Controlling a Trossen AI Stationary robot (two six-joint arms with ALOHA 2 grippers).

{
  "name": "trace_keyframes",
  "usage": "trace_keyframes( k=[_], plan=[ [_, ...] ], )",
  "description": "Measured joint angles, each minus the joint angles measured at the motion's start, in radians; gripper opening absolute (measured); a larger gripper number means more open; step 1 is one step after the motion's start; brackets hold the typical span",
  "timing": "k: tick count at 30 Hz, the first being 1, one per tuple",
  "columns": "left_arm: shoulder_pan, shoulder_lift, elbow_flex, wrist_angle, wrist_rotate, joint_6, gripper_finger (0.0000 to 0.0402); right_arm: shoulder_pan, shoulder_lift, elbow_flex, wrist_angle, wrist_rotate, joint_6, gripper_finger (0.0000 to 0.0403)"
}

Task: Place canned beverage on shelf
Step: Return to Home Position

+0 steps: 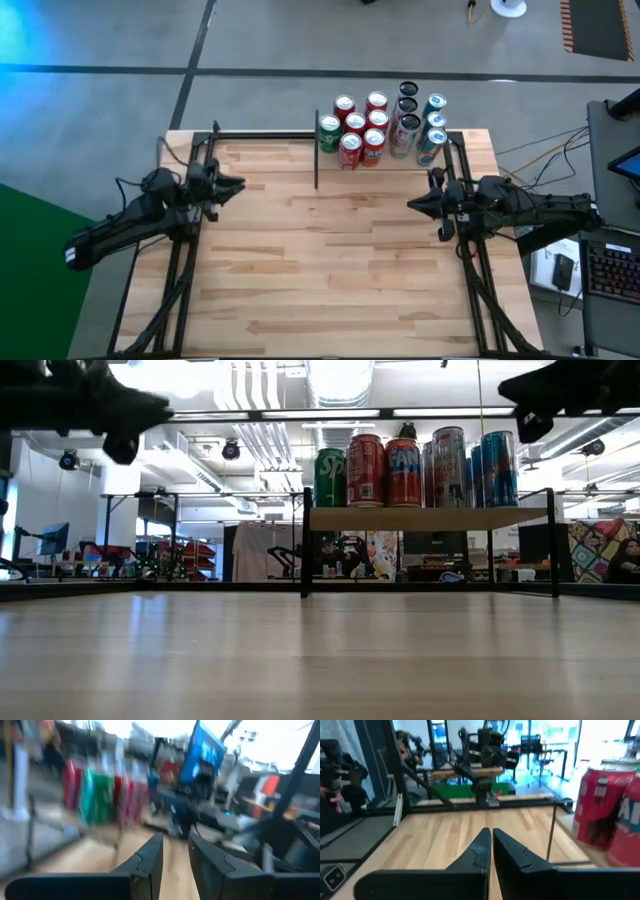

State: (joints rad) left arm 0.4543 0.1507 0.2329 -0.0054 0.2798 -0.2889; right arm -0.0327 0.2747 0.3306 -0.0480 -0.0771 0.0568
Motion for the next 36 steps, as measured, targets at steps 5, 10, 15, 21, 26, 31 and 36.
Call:
trace_keyframes(
  k=[5, 10, 15, 21, 26, 31, 36],
  plan=[
    [0.0, 0.011, 0.0, 0.068, -0.077, 0.114, 0.0076, 0.0, -0.093, -0.046, 0.001, -0.001, 0.028, 0.0009],
    [-0.028, 0.007, -0.078, 0.117, -0.054, 0.064, 0.0076, 0.0, -0.223, -0.129, 0.0, -0.002, 0.132, 0.0009],
    [-0.12, 0.018, -0.2, 0.394, -0.155, -0.003, 0.0067, 0.002, -0.273, -0.187, 0.007, -0.035, 0.191, 0.0009],
    [-0.281, 0.034, -0.205, 0.482, -0.273, 0.111, 0.0022, 0.002, -0.267, -0.207, 0.019, -0.114, 0.186, 0.0009],
    [-0.386, 0.029, -0.2, 0.405, -0.328, 0.143, 0.0002, 0.002, -0.274, -0.208, 0.022, -0.115, 0.182, 0.0009],
    [-0.413, -0.006, -0.16, 0.178, -0.35, 0.167, 0.0001, 0.002, -0.274, -0.207, 0.014, -0.181, 0.186, 0.0009],
    [-0.413, -0.066, -0.151, 0.11, -0.349, 0.177, 0.0001, 0.002, -0.274, -0.224, 0.019, -0.161, 0.116, 0.0009]
  ],
)
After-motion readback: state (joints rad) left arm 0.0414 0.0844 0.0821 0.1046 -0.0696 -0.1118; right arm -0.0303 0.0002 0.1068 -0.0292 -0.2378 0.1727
